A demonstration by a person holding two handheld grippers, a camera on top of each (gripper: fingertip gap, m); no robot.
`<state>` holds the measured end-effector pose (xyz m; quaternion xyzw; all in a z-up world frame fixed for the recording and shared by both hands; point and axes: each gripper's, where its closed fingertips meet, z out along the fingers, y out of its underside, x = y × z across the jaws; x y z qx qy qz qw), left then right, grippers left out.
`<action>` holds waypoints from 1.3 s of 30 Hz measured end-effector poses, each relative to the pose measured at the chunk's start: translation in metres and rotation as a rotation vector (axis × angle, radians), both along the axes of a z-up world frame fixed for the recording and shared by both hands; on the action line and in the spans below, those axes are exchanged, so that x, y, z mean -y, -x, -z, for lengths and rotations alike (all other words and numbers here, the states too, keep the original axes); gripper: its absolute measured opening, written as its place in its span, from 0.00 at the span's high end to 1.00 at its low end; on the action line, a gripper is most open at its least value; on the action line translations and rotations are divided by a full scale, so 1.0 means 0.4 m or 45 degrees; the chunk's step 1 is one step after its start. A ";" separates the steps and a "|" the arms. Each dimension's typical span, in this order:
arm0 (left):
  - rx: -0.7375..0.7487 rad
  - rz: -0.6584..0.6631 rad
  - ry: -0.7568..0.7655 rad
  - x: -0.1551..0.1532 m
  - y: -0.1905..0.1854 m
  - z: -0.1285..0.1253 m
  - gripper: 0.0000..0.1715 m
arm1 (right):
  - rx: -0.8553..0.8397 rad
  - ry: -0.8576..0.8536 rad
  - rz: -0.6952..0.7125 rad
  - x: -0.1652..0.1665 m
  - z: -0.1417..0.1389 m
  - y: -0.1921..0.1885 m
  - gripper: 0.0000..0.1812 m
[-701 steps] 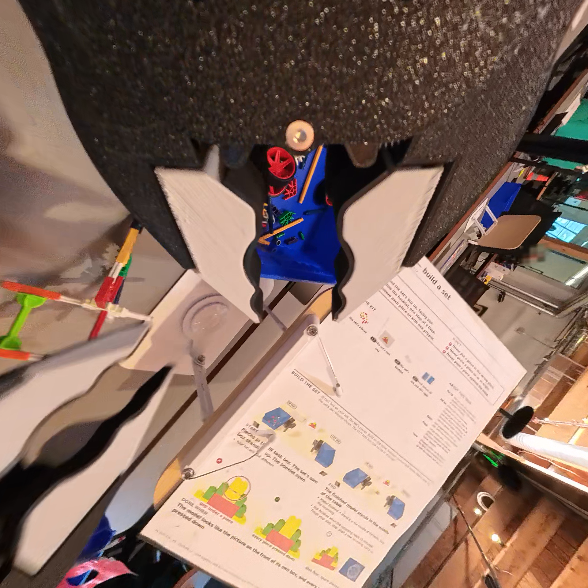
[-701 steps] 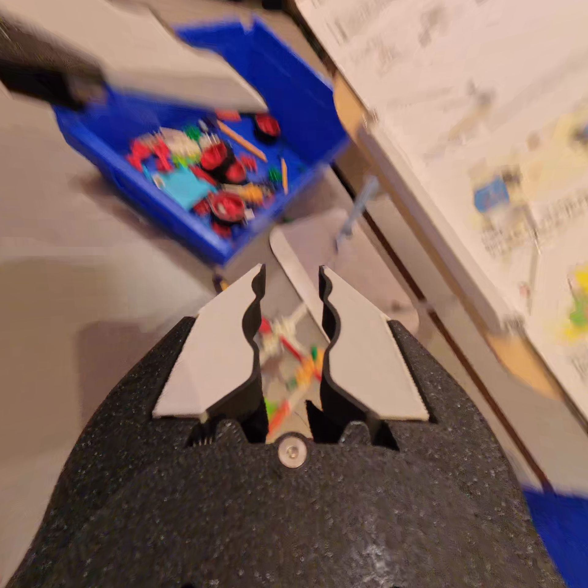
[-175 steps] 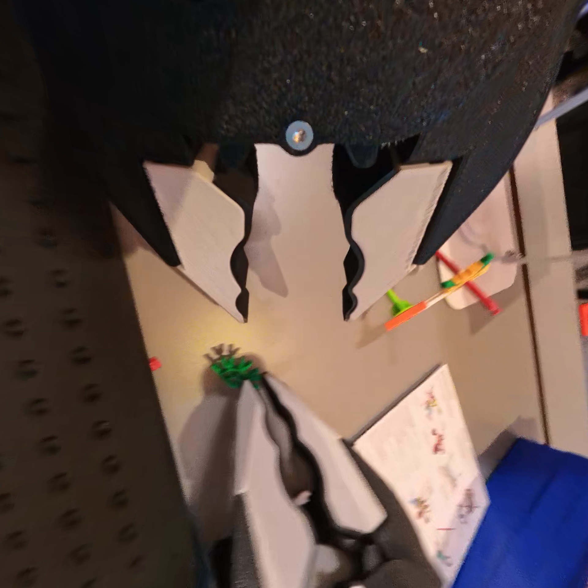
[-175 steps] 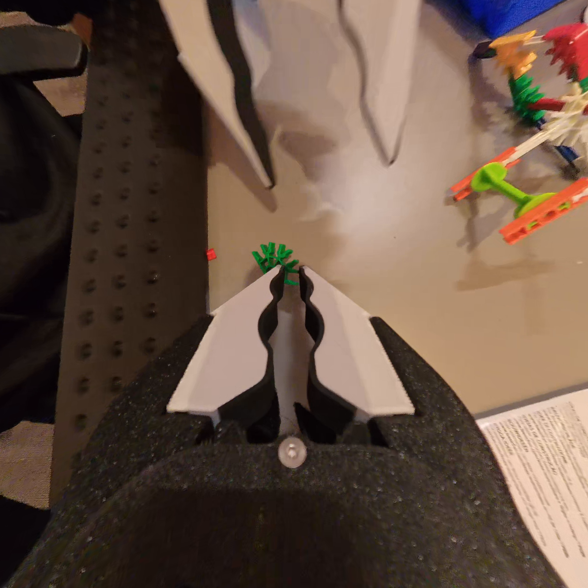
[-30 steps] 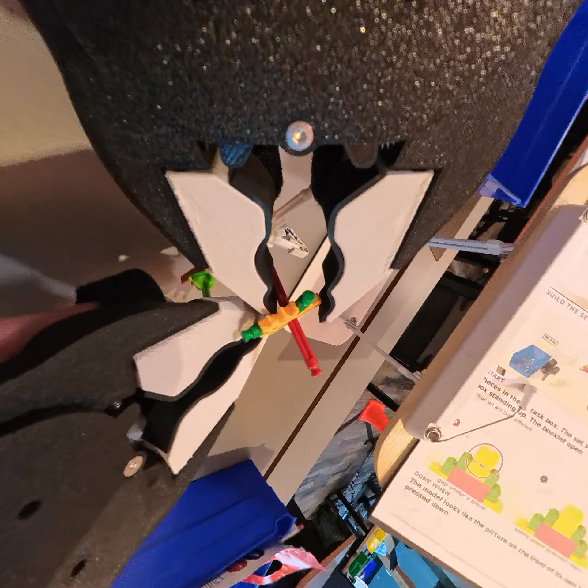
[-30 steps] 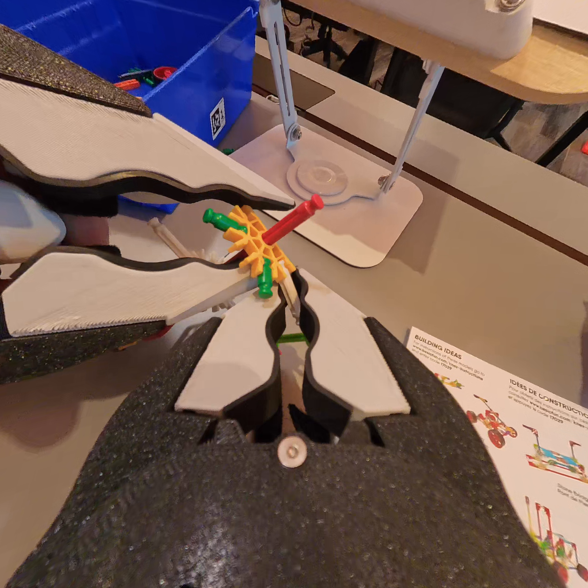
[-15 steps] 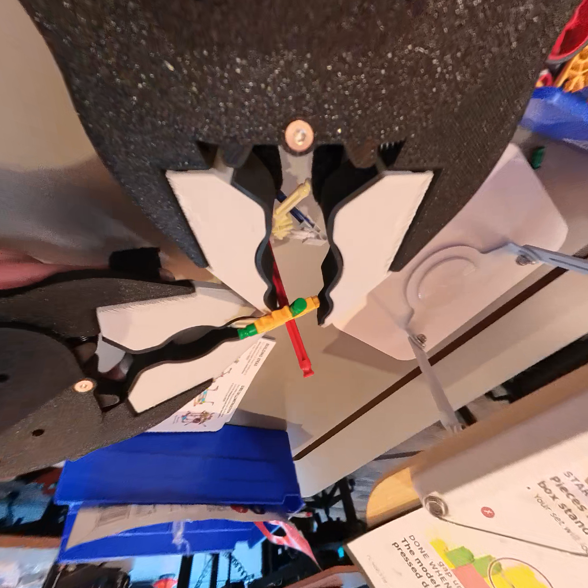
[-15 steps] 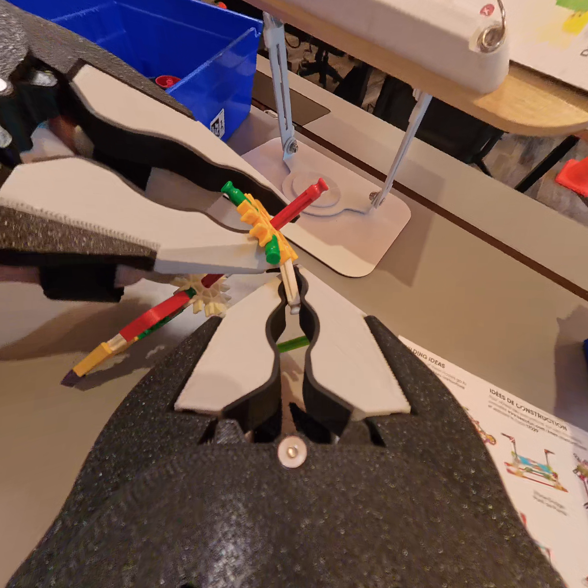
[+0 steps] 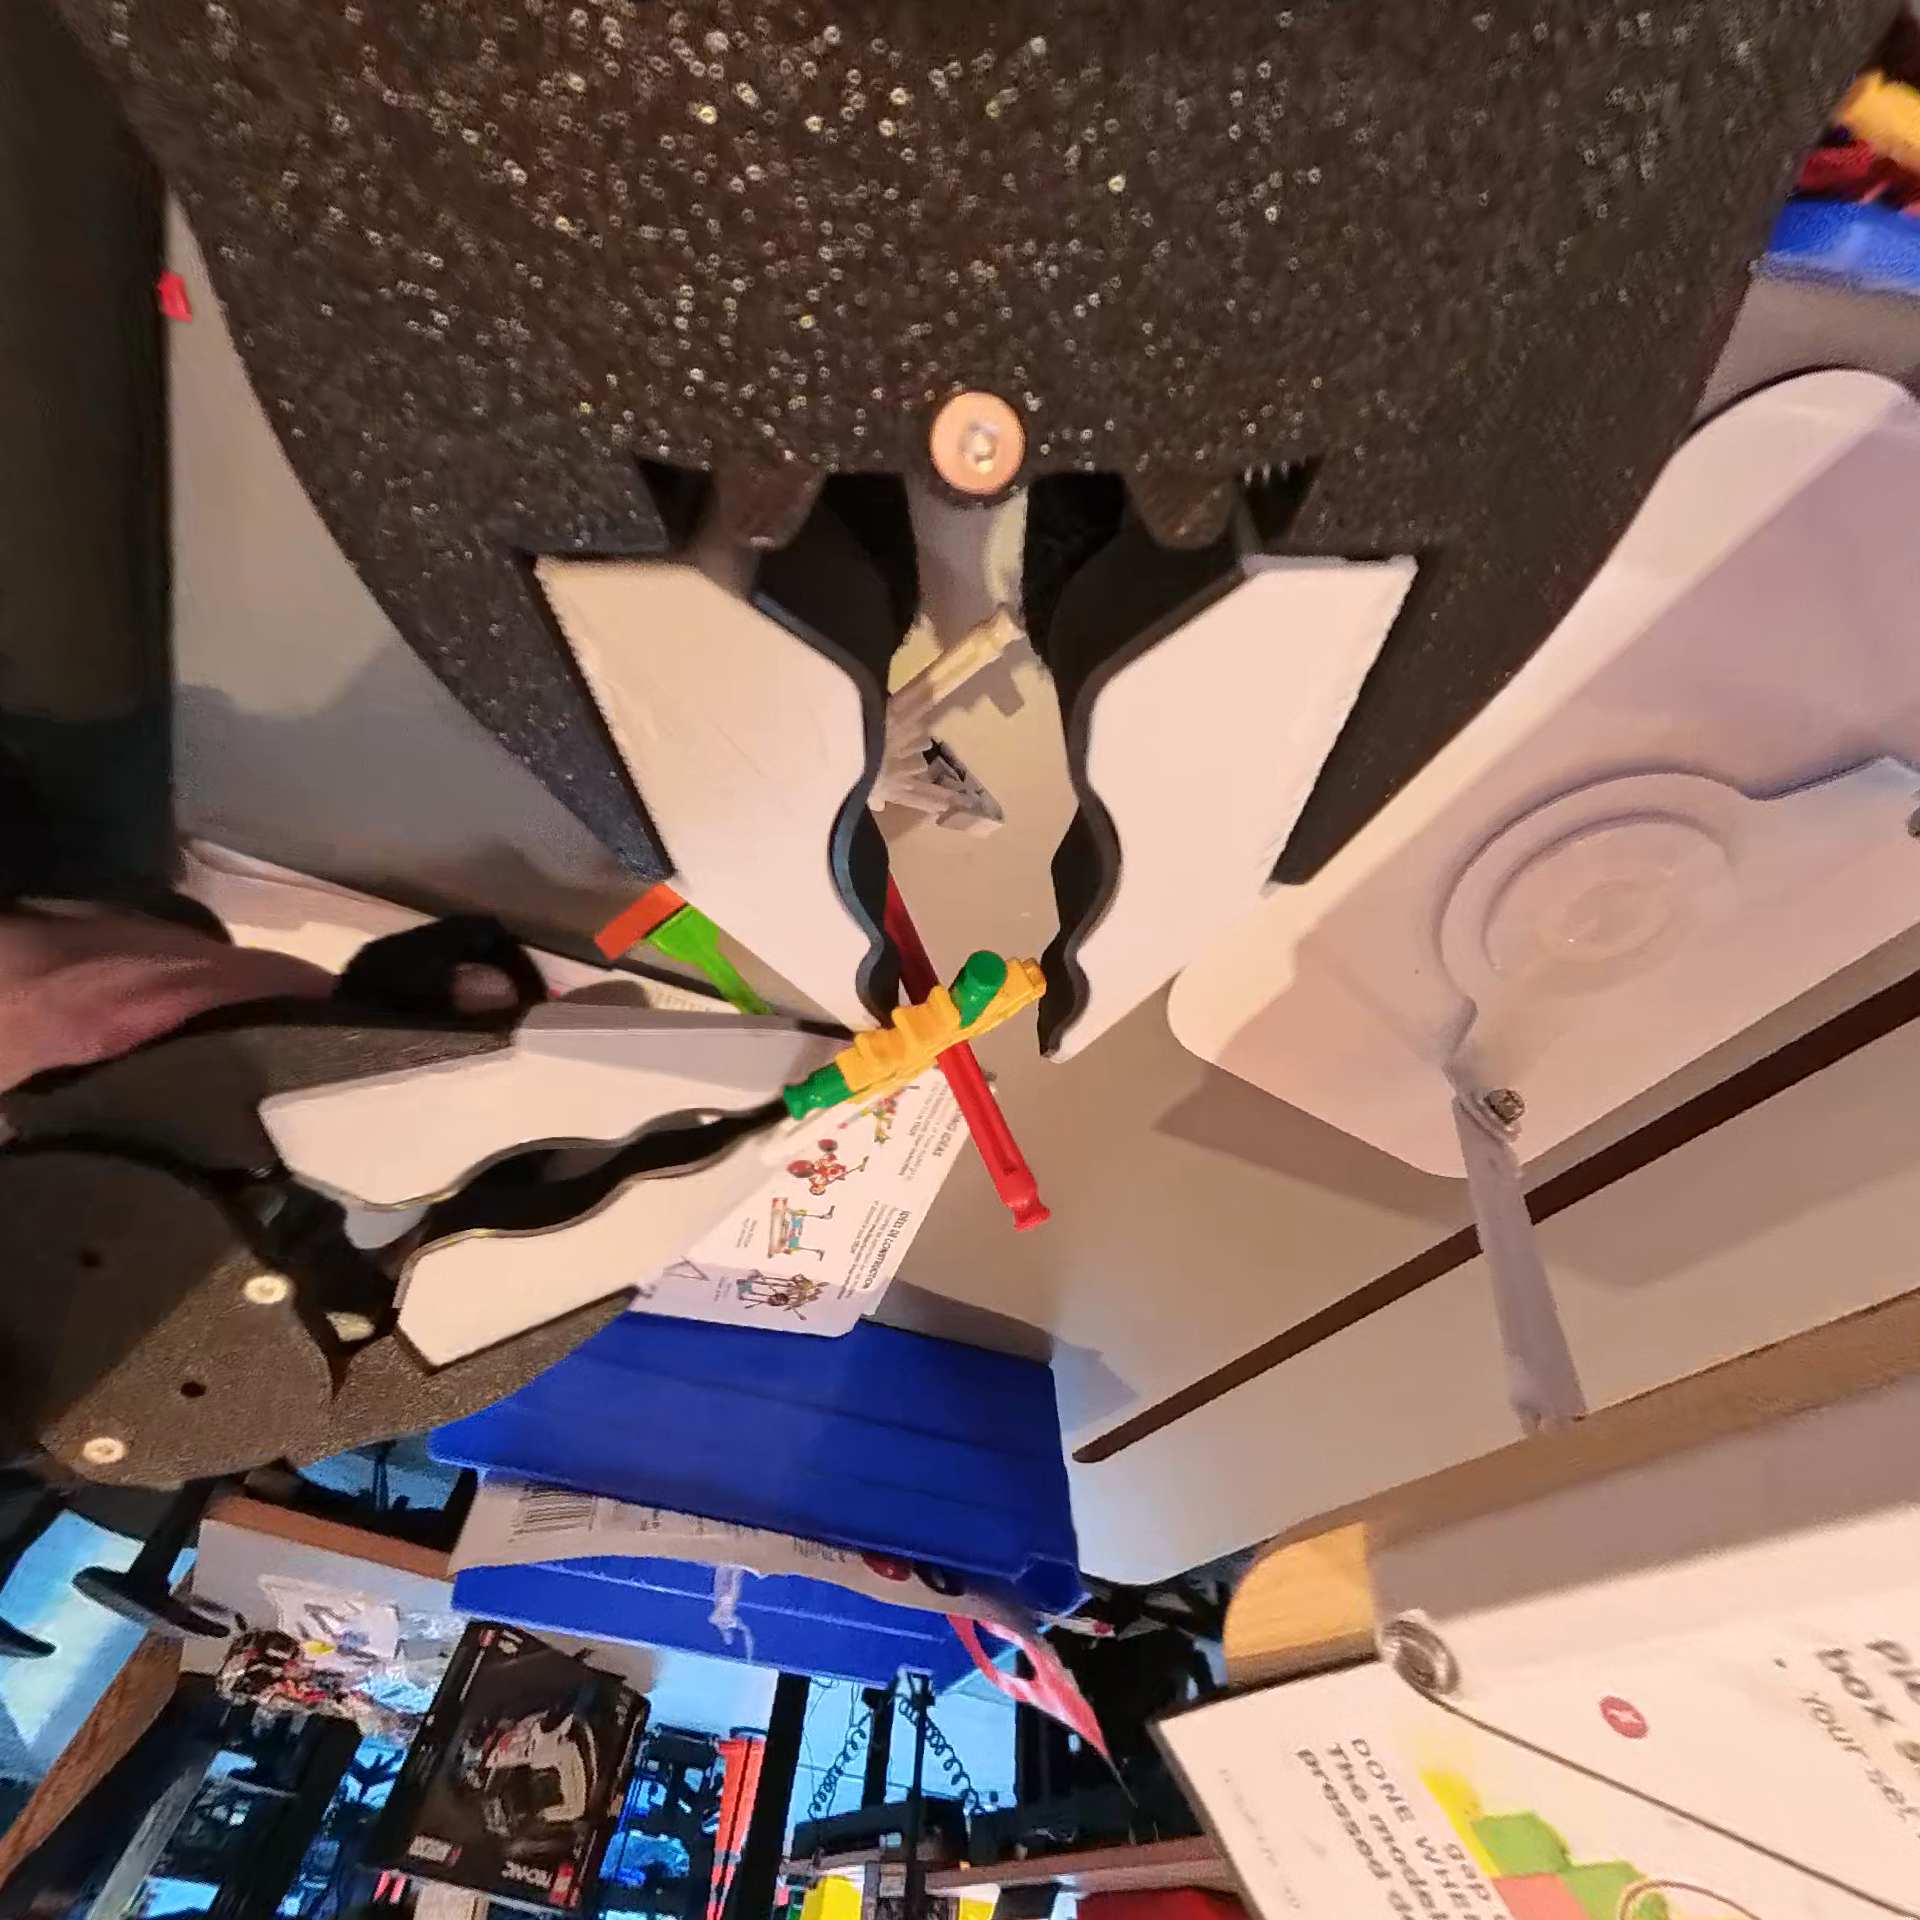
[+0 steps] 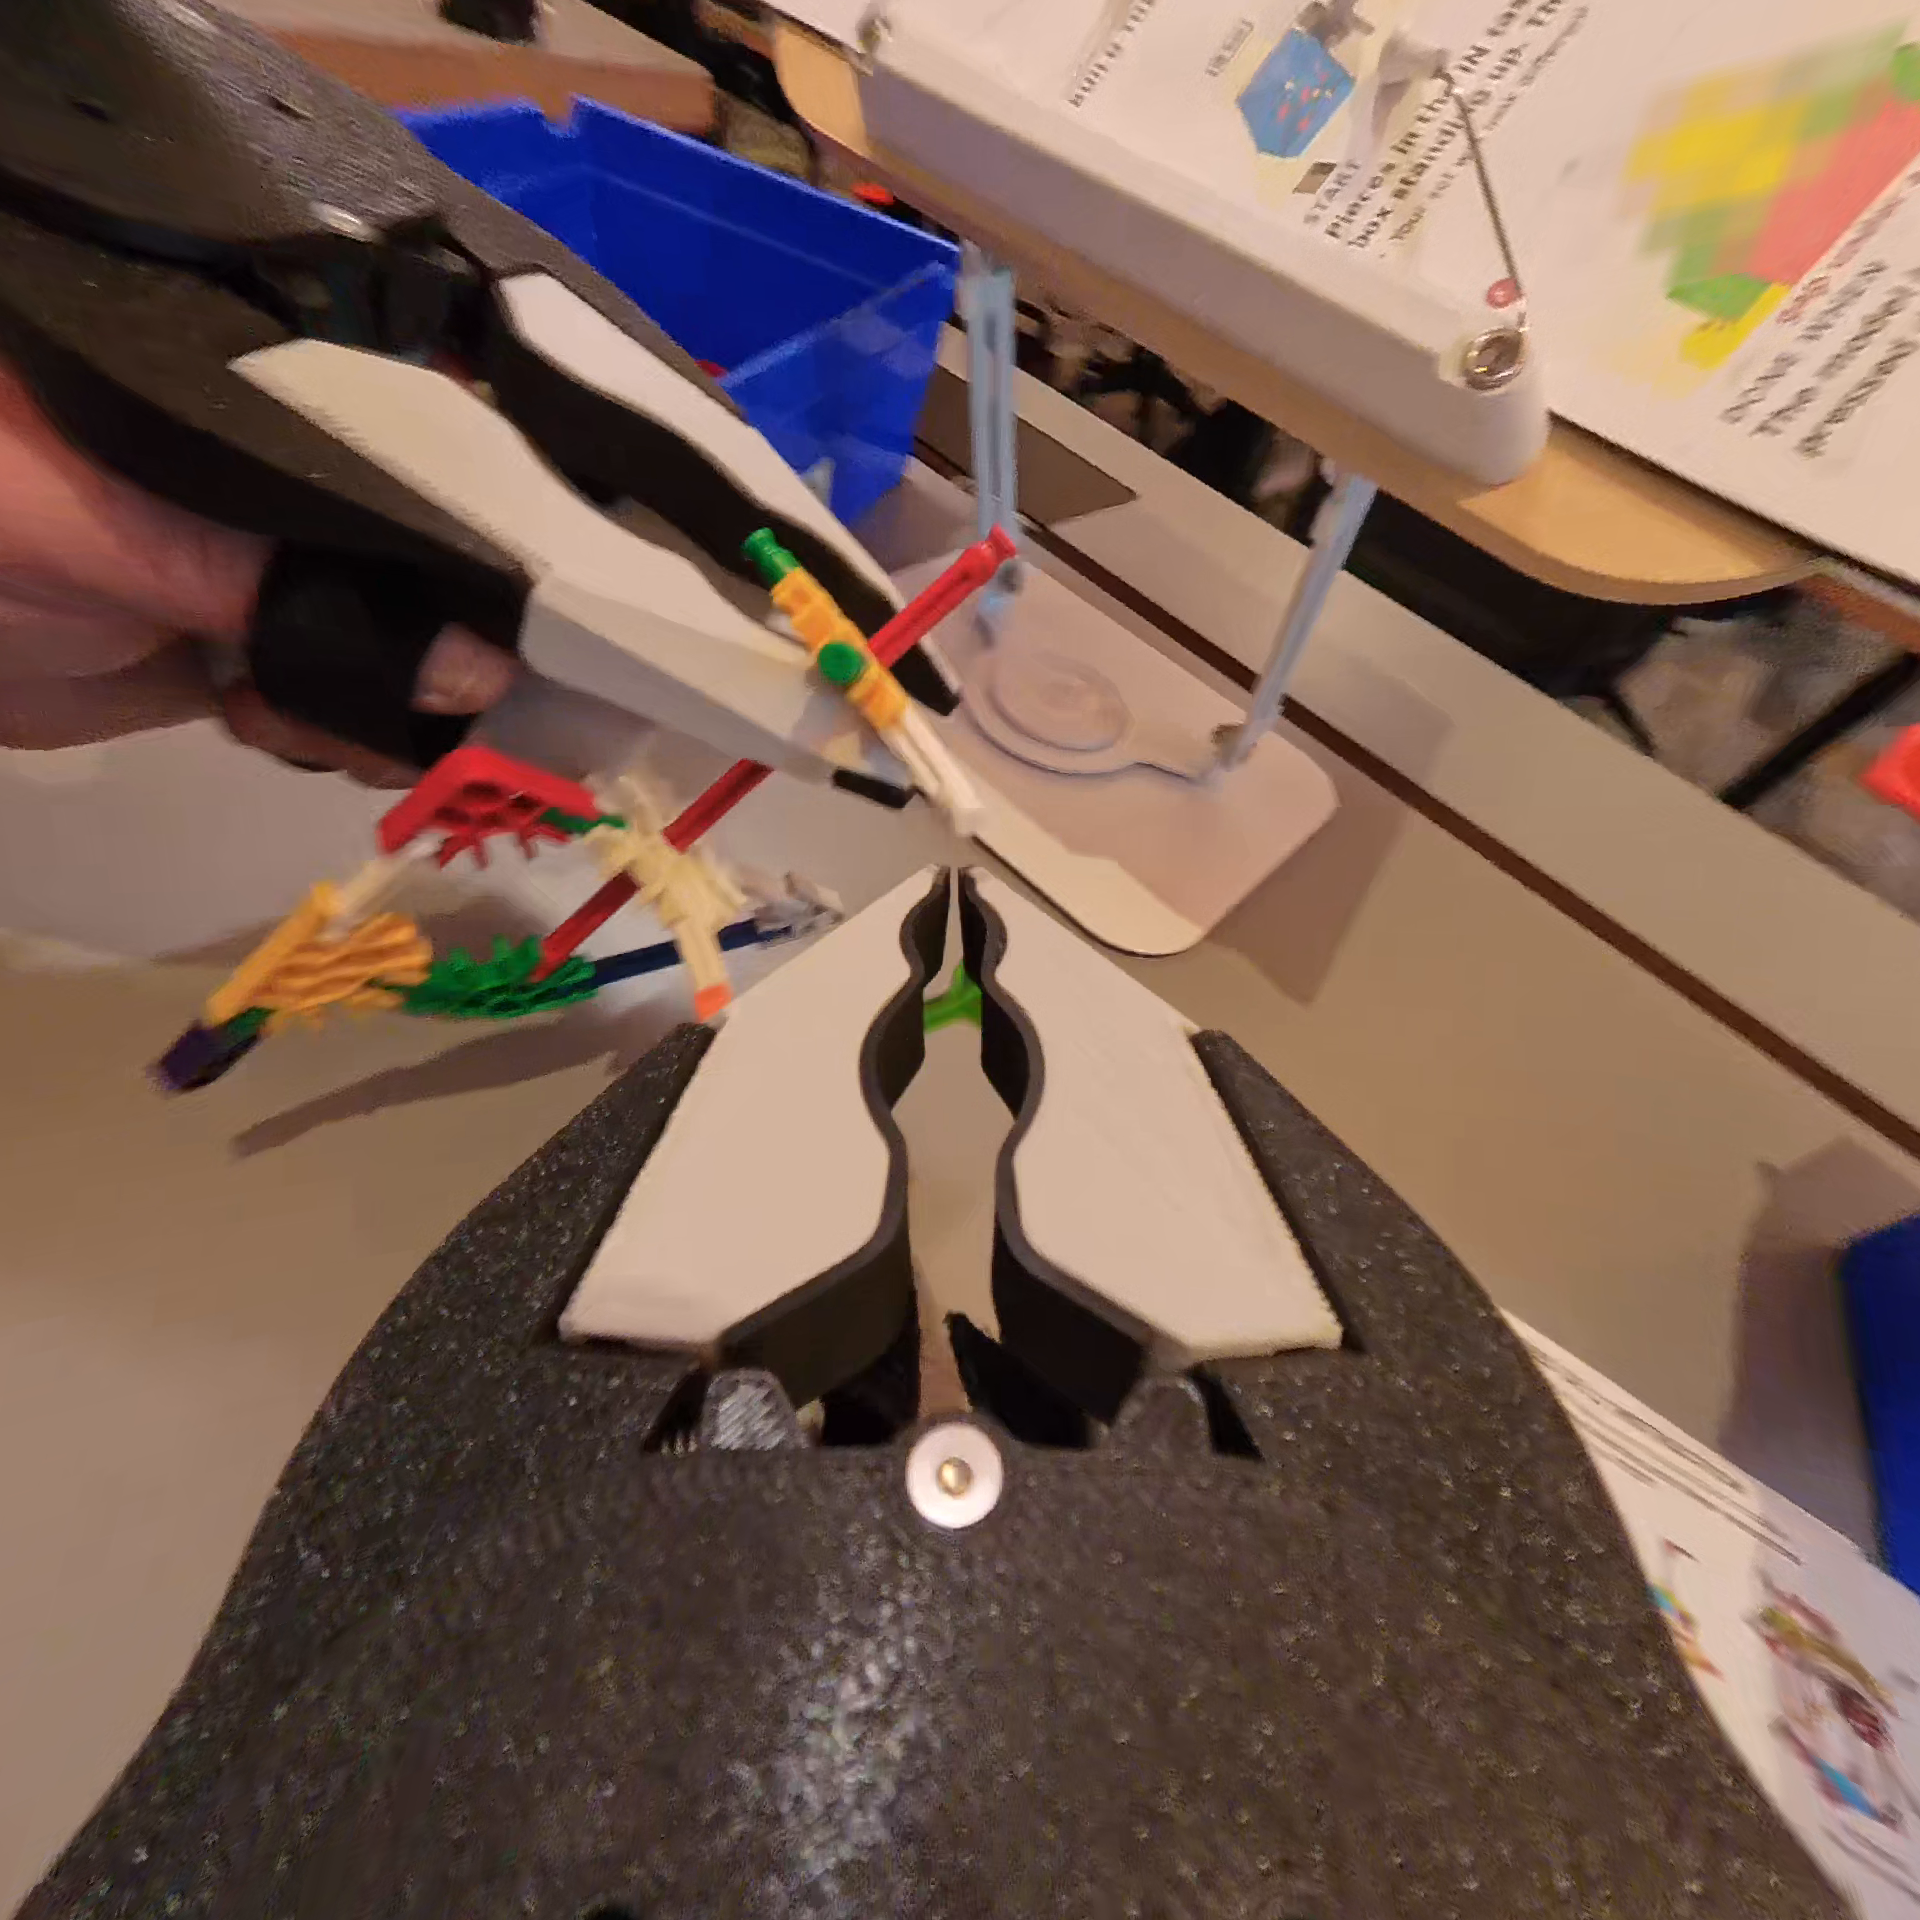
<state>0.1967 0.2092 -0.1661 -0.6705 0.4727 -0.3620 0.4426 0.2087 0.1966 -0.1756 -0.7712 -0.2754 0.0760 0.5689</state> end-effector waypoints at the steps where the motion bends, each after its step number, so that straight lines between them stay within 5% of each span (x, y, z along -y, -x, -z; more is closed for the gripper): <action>1: 0.011 0.009 -0.011 -0.005 0.004 -0.004 0.86 | -0.045 -0.002 -0.037 0.009 -0.006 0.000 1.00; 12: -0.075 0.145 -0.144 0.024 0.002 0.004 0.86 | -0.624 0.285 -0.287 0.047 -0.027 -0.004 0.86; 17: -0.166 0.180 -0.295 0.036 -0.003 0.014 0.86 | -0.362 0.082 -0.269 0.050 -0.043 0.017 0.87; 20: -0.199 0.183 -0.365 0.040 -0.009 0.020 0.86 | -0.126 -0.018 -0.247 0.050 -0.032 0.028 0.97; 28: -0.356 0.097 -0.619 0.022 -0.005 0.022 0.86 | 0.591 -0.282 -0.049 0.033 -0.017 0.023 0.98; 35: -0.402 0.079 -0.763 0.032 -0.010 0.006 0.86 | 0.784 -0.308 0.052 0.018 -0.008 0.002 0.98; 39: -0.336 0.013 -0.790 0.029 -0.011 -0.030 0.86 | 0.670 -0.326 0.137 0.011 -0.040 0.003 0.99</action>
